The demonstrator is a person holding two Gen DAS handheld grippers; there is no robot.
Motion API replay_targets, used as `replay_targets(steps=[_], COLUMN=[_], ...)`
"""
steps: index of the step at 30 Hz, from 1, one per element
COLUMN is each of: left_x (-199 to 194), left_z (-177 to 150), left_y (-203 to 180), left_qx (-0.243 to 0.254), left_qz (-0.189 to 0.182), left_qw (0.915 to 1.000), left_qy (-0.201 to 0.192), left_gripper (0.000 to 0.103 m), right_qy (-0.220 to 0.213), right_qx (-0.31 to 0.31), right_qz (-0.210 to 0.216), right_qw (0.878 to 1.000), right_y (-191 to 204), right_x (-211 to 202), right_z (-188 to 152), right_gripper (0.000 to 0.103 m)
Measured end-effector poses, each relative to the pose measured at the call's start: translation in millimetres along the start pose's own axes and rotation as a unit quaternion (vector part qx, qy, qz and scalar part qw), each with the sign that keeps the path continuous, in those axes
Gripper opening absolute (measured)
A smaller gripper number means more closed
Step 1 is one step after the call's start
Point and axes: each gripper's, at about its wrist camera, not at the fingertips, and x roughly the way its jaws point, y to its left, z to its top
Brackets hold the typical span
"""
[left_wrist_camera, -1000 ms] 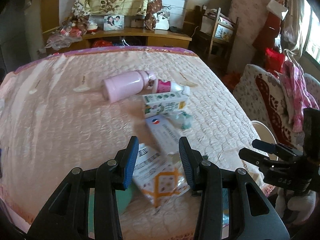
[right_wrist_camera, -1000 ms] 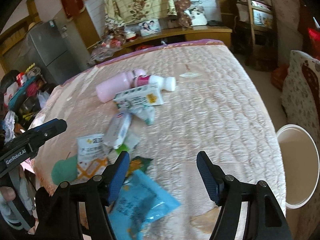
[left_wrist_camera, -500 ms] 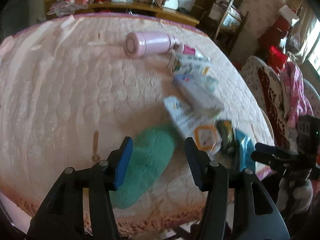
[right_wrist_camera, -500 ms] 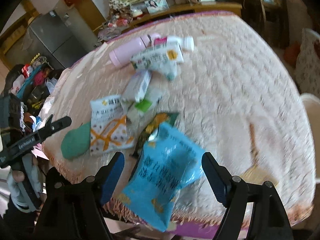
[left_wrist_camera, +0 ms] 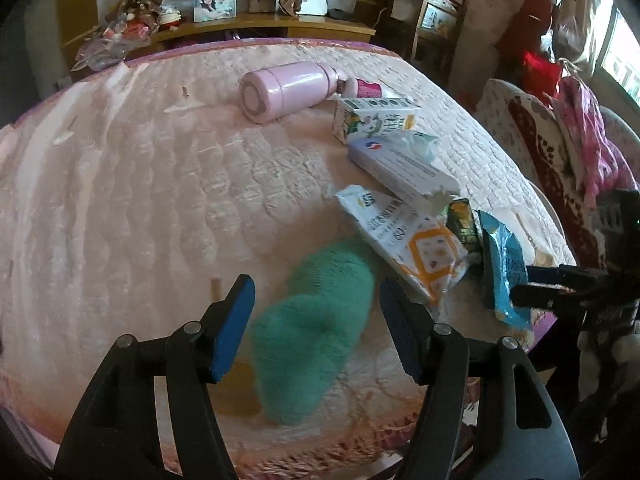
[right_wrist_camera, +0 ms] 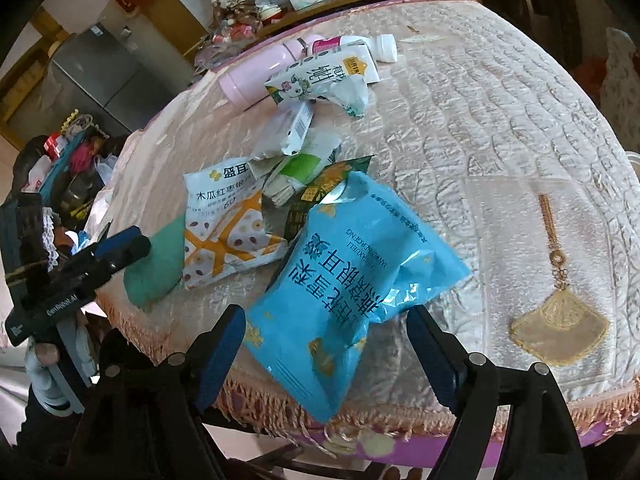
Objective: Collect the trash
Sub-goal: 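Move both open tools back toward the wrappers on the bed, then grasp the green towel with the left tool while the right tool grasps the blue snack bag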
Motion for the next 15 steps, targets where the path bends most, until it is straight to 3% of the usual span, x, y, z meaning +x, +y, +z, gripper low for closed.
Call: replay_targets(steps=[6,11,15], left_x=[17.6,24.2,30.5], left_z=[-10.1,-15.7,-15.1], left_y=[-0.1,-12.8,-15.2], left_qx=[0.024,0.053,0.047], left_qz=[0.000,0.028,0.046], left_qw=[0.9987,0.9973,0.9967], left_qy=[0.046,0.042,0.046], left_gripper=[0.064,0.064,0.064], right_qy=[-0.008,-0.002,0.013], right_qx=[0.032,0.007,-0.019], right_qz=[0.003,-0.024,-0.051], right_qw=[0.999,1.000,0.998], right_y=[-6.2,9.2,16.8], right_x=[2.1,14.0,26.7], right_z=[10.2,19.0,22.7], right_gripper=[0.088,0.088,0.088])
